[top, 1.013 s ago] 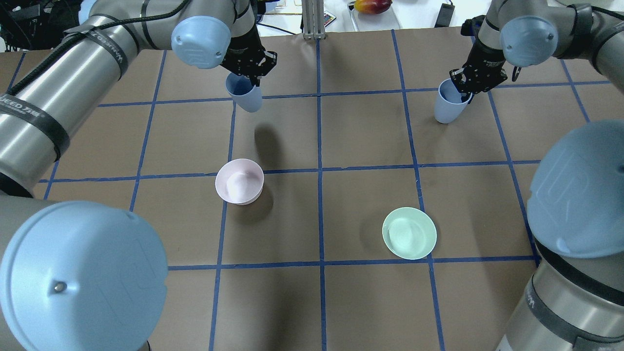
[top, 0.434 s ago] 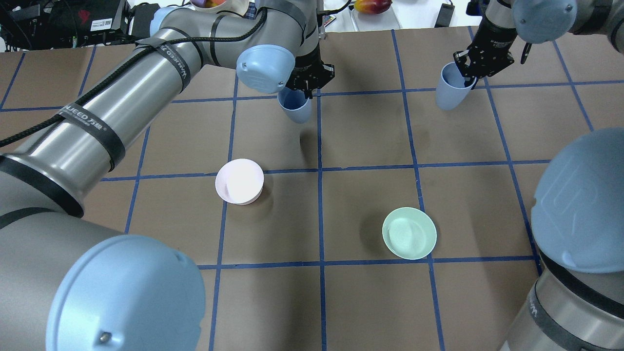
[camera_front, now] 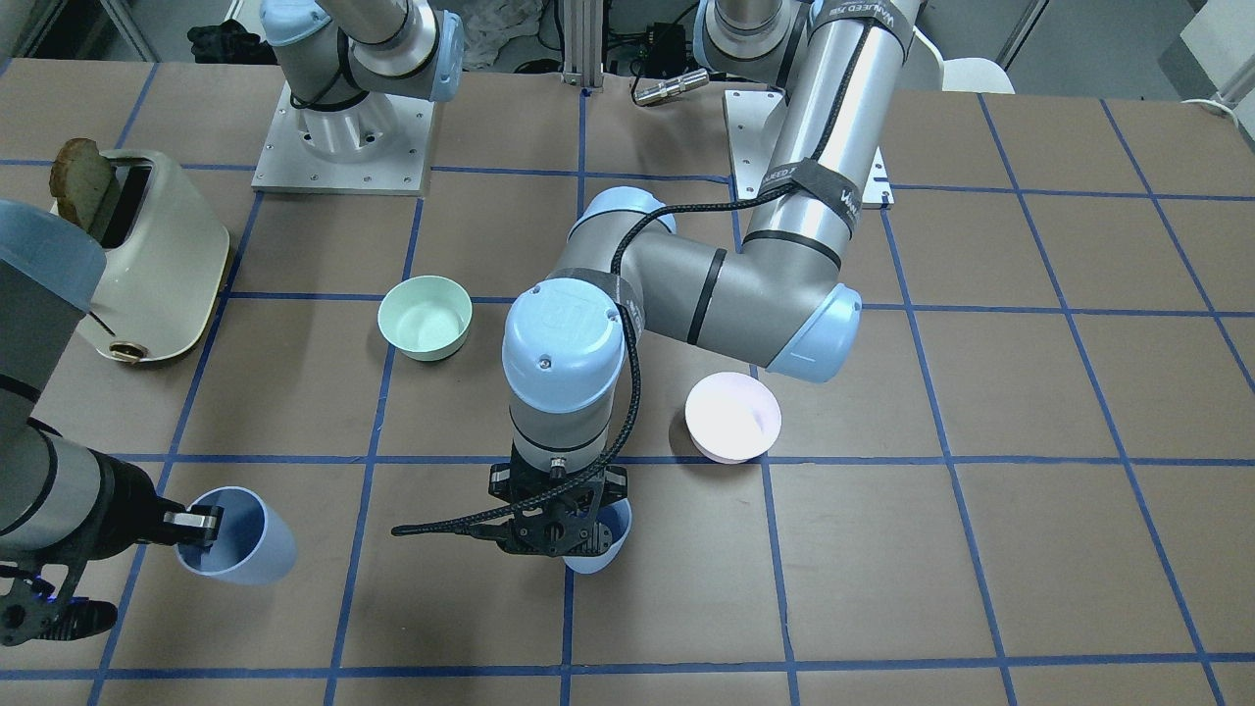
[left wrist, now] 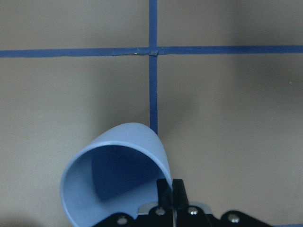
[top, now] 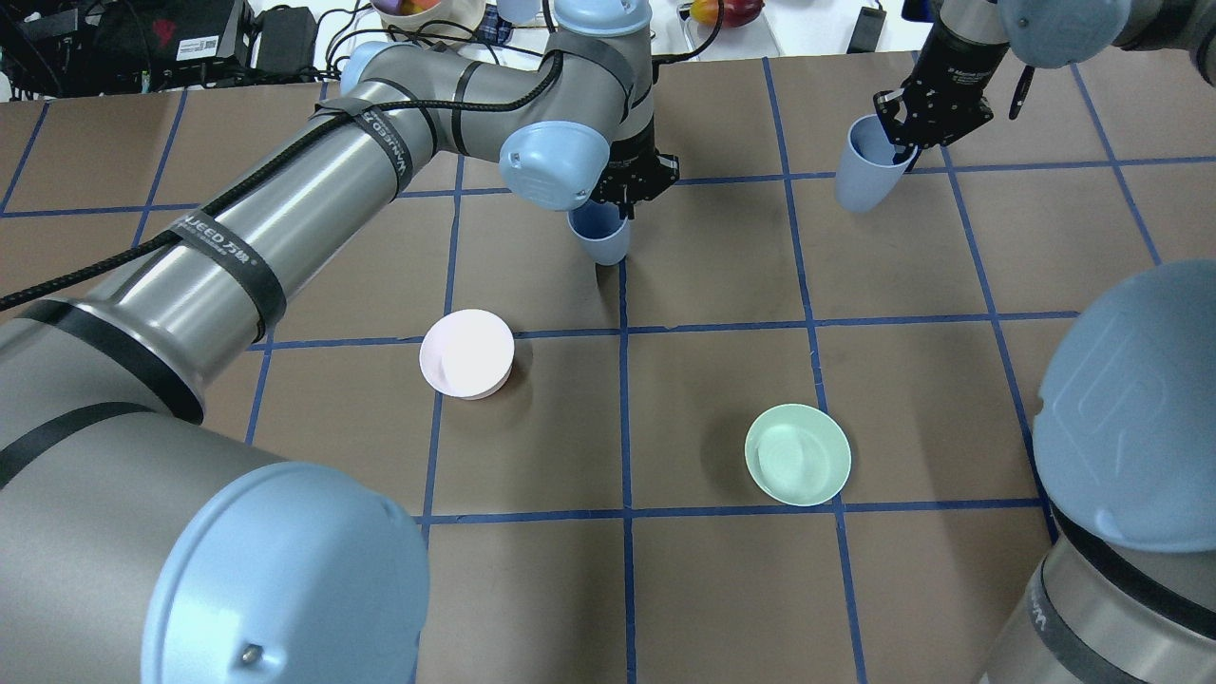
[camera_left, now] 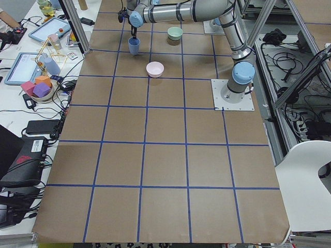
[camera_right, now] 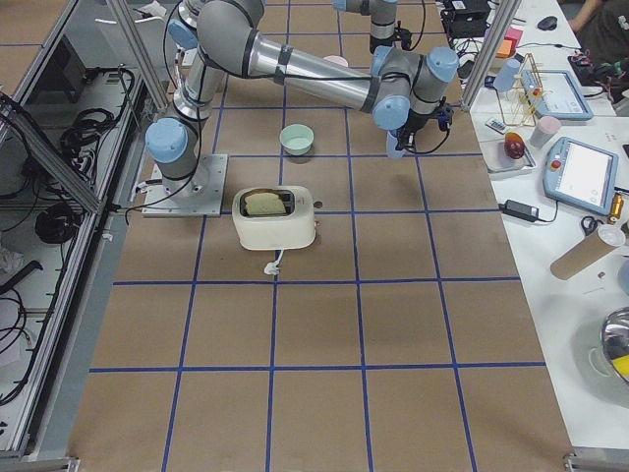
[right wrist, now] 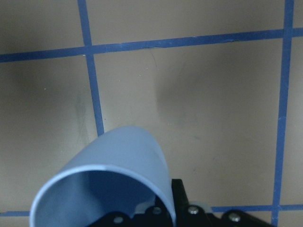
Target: Stack blue cups with both arms
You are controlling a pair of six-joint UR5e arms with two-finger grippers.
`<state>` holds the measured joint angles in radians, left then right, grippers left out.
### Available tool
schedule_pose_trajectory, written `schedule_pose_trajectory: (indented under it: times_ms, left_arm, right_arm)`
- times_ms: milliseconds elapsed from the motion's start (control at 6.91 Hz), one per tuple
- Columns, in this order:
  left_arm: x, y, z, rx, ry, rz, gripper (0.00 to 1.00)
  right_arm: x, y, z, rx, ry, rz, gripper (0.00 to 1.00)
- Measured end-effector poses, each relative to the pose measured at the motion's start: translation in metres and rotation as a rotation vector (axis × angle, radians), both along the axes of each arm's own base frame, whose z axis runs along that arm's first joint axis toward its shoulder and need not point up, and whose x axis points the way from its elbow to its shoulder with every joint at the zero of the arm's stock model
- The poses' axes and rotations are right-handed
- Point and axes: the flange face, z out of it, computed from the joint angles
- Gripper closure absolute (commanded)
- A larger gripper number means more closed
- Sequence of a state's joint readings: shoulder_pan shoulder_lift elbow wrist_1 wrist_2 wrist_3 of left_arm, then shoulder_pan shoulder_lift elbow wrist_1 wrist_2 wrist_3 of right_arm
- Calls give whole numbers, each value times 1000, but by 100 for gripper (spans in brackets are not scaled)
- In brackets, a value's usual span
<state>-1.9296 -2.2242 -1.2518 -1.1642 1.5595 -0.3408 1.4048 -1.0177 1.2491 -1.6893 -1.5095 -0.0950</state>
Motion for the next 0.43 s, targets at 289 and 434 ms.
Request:
schedule_pose_trajectory:
  times_ms: [289, 434]
  left_arm:
    - [-4, 5, 1, 19, 39, -7, 0]
    - [-2, 6, 15, 12, 63, -9, 0]
  right_arm:
    - [19, 1, 2, 2, 1, -13, 100]
    - [29, 2, 5, 0, 3, -18, 100]
